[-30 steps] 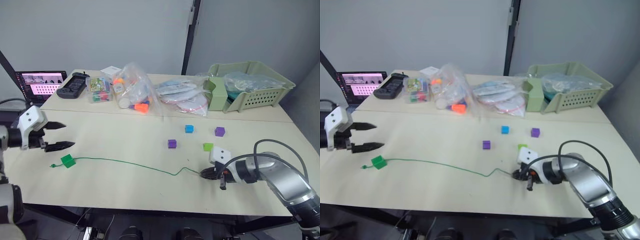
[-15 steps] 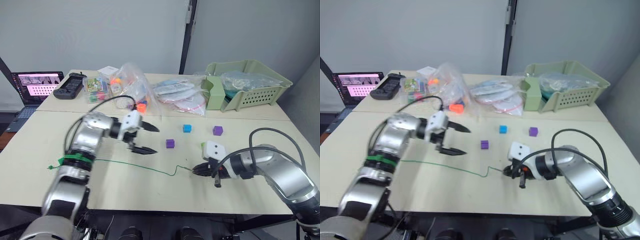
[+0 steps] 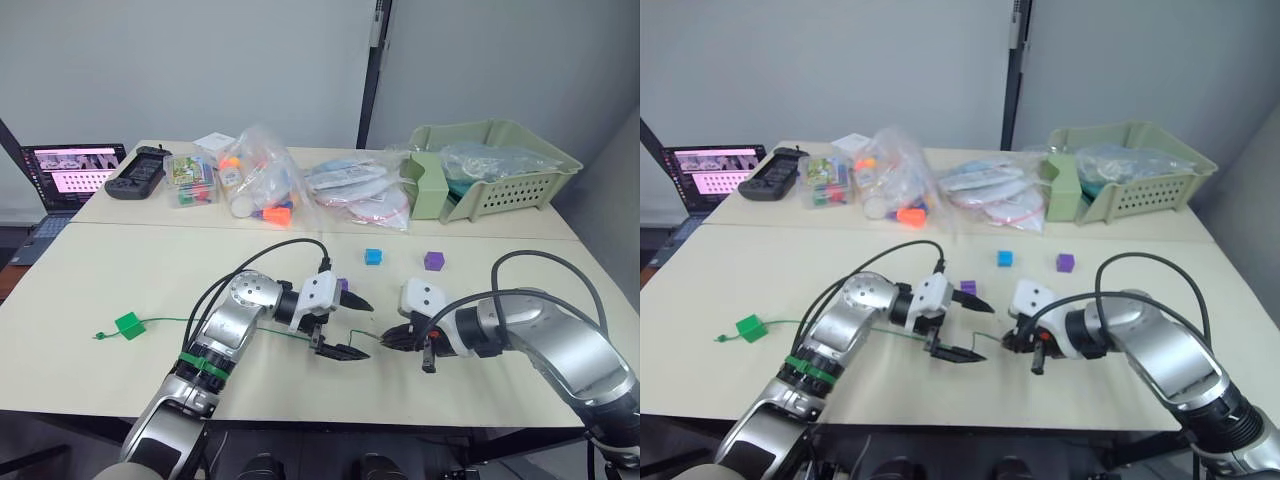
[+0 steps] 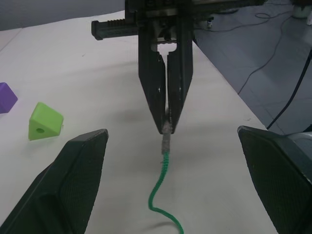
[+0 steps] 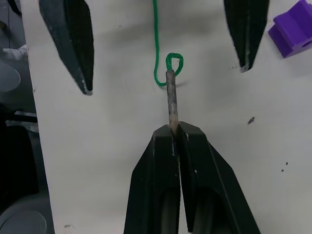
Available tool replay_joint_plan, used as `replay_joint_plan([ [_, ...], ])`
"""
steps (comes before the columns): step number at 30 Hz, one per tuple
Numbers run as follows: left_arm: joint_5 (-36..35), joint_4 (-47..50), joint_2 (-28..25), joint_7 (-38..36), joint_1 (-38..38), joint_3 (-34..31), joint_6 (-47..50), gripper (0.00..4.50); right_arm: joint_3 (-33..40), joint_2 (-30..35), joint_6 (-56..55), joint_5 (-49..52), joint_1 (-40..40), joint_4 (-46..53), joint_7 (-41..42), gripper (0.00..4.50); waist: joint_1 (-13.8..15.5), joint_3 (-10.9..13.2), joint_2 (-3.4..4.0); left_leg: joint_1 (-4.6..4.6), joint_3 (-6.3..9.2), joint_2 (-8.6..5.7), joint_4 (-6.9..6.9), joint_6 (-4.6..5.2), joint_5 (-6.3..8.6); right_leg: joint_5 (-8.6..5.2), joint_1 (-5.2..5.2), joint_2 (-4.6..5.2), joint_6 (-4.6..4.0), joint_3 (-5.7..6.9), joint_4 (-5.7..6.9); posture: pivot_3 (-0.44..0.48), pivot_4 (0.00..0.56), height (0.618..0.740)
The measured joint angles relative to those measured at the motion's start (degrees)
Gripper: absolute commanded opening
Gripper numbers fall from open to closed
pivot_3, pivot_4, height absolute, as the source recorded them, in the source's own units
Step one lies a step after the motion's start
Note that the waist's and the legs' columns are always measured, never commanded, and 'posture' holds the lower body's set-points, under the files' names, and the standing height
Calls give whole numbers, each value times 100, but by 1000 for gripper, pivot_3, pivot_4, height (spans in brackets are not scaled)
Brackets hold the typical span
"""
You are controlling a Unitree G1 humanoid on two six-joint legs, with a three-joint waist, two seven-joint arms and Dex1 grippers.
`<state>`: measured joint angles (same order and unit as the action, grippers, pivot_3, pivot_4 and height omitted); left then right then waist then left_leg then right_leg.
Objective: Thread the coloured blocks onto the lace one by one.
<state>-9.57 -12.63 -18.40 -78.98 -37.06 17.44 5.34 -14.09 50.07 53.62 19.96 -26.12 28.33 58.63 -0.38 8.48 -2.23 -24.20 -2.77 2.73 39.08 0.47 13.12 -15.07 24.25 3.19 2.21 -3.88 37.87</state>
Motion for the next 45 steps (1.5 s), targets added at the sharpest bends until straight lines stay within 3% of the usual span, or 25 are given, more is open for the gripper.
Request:
replay_joint_plan([
  [6, 0, 77, -37, 123, 30, 23, 111, 2712, 0, 1, 66, 159, -40, 11, -44, 0, -7, 0, 0, 0, 0, 0, 0, 0, 0, 0, 0, -1, 0, 0, -1, 0, 150, 732],
  [19, 39, 67, -40, 182, 32, 224, 97, 2712, -1, 3, 146, 221, -203, 10, -117, 0, -14, 0, 0, 0, 0, 0, -1, 0, 0, 0, 1, 0, 0, 0, -1, 0, 150, 732],
  [26, -20, 61, -29, 164, -53, 219, 117, 628, 0, 5, 162, 362, -203, 34, -142, 0, -14, 0, 0, 0, 1, 0, -1, 0, 0, 0, 0, -1, 0, 0, -2, 0, 150, 732],
  [41, -129, 39, -126, 144, -67, 192, 114, 628, -51, 46, 161, 382, -200, 40, -173, 0, -17, 0, 0, 0, 2, 0, -1, 0, 0, 0, 0, -1, 0, 0, -2, 0, 150, 732],
  [43, -116, 35, -133, 144, -67, 214, 107, 115, -51, 46, 161, 384, -199, 40, -174, 0, -16, 0, 0, 0, 2, 0, -1, 0, 0, 0, 0, -1, 0, 0, -3, 0, 150, 732],
  [45, -85, 24, -140, 133, -67, 240, 95, 21, -51, 48, 161, 388, -171, 42, -171, 0, -15, 0, 0, 0, 2, 0, -1, 0, 0, 0, 0, -1, 0, 0, -3, 0, 150, 732],
])
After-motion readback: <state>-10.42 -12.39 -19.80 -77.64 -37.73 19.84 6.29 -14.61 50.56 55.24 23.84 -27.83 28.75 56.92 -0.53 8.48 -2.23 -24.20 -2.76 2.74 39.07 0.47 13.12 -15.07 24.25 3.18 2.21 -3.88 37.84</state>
